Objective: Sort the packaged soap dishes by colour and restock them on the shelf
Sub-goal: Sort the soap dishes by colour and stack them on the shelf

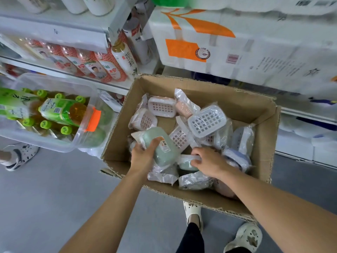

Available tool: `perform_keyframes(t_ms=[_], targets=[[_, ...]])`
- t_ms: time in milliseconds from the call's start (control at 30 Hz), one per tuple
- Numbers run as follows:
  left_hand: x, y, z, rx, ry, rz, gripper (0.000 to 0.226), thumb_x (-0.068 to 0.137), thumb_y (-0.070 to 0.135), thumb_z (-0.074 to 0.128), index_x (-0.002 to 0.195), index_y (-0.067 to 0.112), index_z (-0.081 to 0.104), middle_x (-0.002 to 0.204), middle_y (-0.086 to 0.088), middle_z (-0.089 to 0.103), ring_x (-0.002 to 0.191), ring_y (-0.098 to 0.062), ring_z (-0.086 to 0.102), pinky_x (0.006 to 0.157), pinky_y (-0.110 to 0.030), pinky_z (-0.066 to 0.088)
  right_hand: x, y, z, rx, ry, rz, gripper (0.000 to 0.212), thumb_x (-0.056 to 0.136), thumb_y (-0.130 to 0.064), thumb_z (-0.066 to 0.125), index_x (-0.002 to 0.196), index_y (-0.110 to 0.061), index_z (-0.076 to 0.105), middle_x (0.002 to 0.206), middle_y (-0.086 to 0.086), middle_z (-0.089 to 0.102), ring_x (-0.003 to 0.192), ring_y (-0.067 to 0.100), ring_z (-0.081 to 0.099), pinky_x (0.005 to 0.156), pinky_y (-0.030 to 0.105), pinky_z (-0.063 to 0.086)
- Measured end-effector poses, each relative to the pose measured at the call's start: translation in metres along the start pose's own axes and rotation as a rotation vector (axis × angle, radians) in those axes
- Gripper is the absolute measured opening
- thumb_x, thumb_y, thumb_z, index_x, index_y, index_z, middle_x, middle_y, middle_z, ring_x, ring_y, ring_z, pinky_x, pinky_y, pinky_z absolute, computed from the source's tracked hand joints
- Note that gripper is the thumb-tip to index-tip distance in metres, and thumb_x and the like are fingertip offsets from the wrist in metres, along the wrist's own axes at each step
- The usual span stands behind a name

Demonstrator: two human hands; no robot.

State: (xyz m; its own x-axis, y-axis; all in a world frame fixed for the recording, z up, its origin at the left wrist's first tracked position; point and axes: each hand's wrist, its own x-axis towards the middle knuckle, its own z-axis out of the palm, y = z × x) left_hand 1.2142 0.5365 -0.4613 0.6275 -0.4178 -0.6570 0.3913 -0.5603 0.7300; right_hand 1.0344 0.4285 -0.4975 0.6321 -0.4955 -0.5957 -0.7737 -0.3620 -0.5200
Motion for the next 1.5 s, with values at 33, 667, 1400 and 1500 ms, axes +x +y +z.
perform_keyframes(t_ms=[33, 667, 1400, 1500], targets=[[-0.004, 0.004, 0.0, 0.002, 0.012, 0.011, 0.031, 0.086, 0.033, 0.072, 0.11, 0.016, 0.066, 0.091, 0.001, 0.073, 0.074, -0.009, 0.07, 0.052, -0.019, 0.051, -0.005, 0.003, -0.008, 0.067, 0.018, -0.007, 0.014, 0.096, -0.027, 0.055, 0.107, -0.02, 0.056, 0.1, -0.004, 0.06, 0.087, 0.013, 0.059, 0.076, 0.03, 0.048], [-0.191, 0.074, 0.236, 0.194, -0.545, 0.239, 0.05, 0.075, 0.031, 0.081, 0.118, 0.018, 0.059, 0.107, -0.006, 0.074, 0.093, -0.023, 0.073, 0.082, -0.044, 0.059, -0.243, 0.191, -0.194, 1.098, 0.719, 0.265, 0.014, 0.099, -0.027, 0.052, 0.098, -0.019, 0.062, 0.088, 0.001, 0.063, 0.073, 0.016, 0.054, 0.057, 0.026, 0.042], [-0.465, -0.018, 0.689, 0.592, -1.191, 0.347, 0.031, 0.088, 0.015, 0.071, 0.117, 0.015, 0.058, 0.111, -0.011, 0.071, 0.098, -0.03, 0.071, 0.09, -0.053, 0.055, -0.611, 0.54, -0.18, 1.518, 1.566, 0.63, 0.019, 0.097, -0.027, 0.058, 0.1, -0.012, 0.068, 0.073, -0.002, 0.063, 0.061, 0.013, 0.053, 0.053, 0.024, 0.042], [-0.487, -0.026, 0.759, 0.626, -1.28, 0.366, 0.033, 0.088, 0.01, 0.07, 0.12, 0.011, 0.061, 0.111, -0.012, 0.072, 0.098, -0.029, 0.071, 0.086, -0.045, 0.057, -0.634, 0.59, -0.188, 1.531, 1.732, 0.65, 0.015, 0.097, -0.025, 0.058, 0.102, -0.016, 0.069, 0.081, -0.001, 0.064, 0.07, 0.014, 0.053, 0.059, 0.027, 0.045]])
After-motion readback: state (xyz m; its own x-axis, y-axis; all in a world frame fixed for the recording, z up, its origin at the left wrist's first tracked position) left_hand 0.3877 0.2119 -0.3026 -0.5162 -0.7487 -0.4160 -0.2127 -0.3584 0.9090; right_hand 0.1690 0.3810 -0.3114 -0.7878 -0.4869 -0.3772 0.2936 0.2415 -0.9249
